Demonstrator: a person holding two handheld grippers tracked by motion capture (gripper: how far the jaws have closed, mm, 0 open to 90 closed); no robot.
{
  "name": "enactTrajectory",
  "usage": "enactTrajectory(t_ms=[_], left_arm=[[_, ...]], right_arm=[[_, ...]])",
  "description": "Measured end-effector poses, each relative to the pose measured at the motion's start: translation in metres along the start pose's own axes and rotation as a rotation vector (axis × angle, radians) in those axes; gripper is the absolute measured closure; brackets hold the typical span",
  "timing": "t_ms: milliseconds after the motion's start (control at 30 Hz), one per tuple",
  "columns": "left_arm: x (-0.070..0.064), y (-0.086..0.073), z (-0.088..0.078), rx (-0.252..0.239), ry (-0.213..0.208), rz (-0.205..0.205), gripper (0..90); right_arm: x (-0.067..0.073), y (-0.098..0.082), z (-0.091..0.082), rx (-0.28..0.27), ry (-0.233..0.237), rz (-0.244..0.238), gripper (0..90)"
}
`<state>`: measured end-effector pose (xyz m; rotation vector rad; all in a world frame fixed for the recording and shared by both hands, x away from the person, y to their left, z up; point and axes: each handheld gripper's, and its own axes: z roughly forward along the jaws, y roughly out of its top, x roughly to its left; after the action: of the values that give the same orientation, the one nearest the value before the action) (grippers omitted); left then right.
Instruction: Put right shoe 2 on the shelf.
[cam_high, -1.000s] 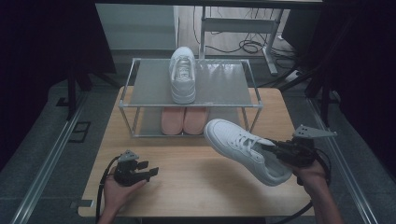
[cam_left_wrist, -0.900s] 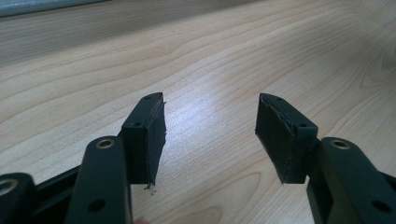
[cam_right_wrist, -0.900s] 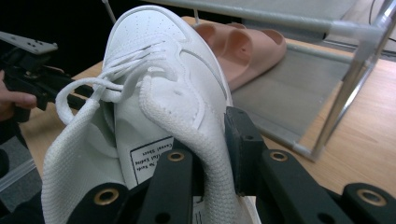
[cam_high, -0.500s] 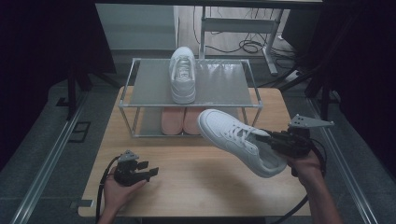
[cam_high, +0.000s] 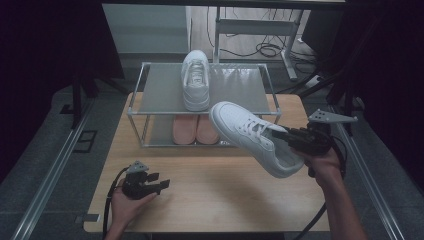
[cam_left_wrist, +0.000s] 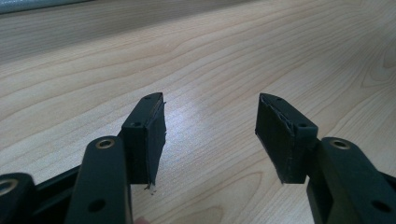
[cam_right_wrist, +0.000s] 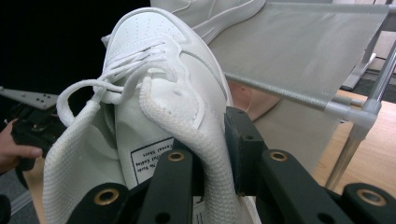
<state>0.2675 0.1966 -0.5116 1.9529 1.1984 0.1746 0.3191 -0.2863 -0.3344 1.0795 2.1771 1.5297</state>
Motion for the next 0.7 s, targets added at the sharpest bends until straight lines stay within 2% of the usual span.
enactTrajectory(t_ms=[167, 700], left_arm=[[0.000, 0.000, 0.000, 0.005, -0.001, -0.002, 43.1], [0.001, 0.000, 0.000, -0.002, -0.003, -0.004, 43.1]], right_arm=[[-0.004, 0.010, 0.003, -0.009, -0.011, 0.014, 79.4], [-0.022, 0.043, 0.023, -0.031, -0.122, 0.084, 79.3]])
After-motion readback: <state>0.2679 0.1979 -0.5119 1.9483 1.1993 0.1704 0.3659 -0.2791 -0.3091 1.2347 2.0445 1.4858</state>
